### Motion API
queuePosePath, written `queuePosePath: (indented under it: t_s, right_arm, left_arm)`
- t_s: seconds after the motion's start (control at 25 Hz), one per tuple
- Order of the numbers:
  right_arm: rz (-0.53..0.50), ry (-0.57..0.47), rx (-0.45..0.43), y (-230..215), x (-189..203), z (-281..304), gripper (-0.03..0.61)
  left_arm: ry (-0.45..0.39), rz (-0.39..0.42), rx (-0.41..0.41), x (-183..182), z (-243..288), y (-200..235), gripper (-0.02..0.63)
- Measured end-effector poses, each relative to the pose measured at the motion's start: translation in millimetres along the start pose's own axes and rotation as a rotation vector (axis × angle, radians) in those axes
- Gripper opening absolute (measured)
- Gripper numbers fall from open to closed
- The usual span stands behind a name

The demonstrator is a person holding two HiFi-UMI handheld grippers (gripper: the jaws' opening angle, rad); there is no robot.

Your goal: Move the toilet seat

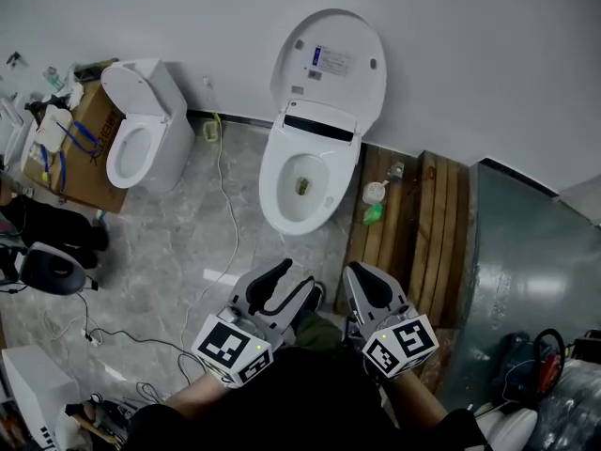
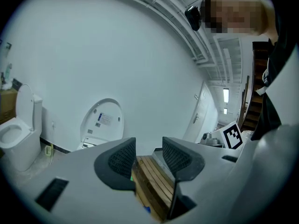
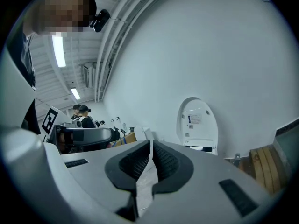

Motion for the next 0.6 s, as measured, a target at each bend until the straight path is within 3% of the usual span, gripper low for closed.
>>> queuePosePath:
  t_s: [0.32,0.6]
  right_arm:
    - [-0.037,0.070,0.024,-36,-4,35,0.040]
    - [-0.045,0.115,0.057,-53,-1,71,0.040]
  left_arm:
    - [0.018,0.030,-0.093,-3,17,29,0.187]
    - [0.060,0.048,-0.178,1,12,84,0.187]
Point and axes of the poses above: the fingertips, and each gripper's own axes: z forward along the fingers, y to its left, x out of its underside, the point moved 8 cm from there along -z, backward along the fingers, and after that the axes turned 13 degrees about x, right-handed, at the moved point
